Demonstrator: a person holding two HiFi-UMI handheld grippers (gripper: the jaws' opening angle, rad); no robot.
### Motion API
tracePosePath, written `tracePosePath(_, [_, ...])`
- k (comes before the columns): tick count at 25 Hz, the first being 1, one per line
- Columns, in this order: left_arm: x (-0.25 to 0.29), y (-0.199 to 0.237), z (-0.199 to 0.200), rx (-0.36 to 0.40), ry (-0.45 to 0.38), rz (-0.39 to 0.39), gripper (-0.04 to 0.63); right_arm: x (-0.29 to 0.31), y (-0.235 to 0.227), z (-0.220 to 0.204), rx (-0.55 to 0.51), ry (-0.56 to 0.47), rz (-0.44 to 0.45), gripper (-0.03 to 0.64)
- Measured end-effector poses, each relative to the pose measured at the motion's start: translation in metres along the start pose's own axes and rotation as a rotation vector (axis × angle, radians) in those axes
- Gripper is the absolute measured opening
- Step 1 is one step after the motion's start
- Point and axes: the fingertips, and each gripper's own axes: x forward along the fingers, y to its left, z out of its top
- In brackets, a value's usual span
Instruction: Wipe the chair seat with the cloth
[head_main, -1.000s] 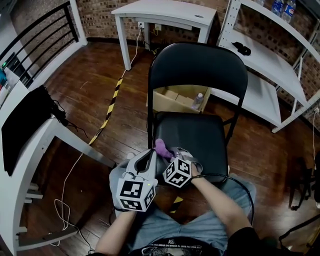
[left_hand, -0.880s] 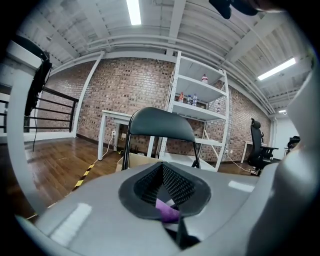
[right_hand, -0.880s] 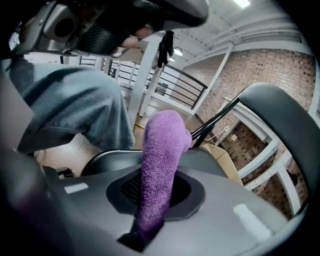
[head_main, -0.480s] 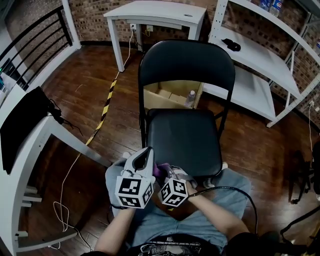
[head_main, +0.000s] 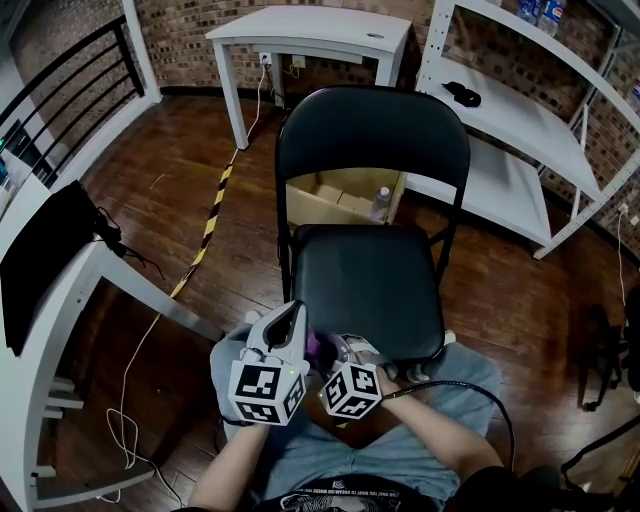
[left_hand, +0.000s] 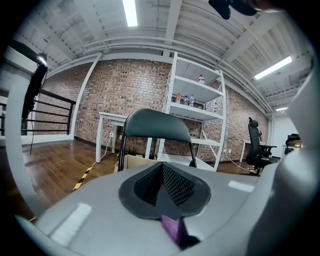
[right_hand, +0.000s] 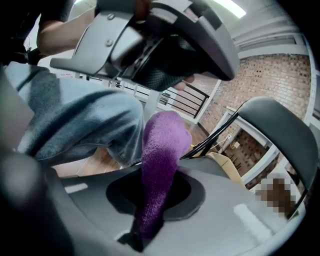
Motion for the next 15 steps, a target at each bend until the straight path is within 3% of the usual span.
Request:
tracePosePath(9, [0.007, -0.005, 0.022, -0.007, -0.039, -0.025, 0.005, -0.008, -0.14, 0.013, -0.023, -0.012, -0.178, 0.046])
tracePosePath(15, [0.024, -0.008, 0.025, 0.007, -0.019, -0.044, 0.005, 0.02, -0.231, -0.01, -0.083, 0.074, -0.269, 0.046])
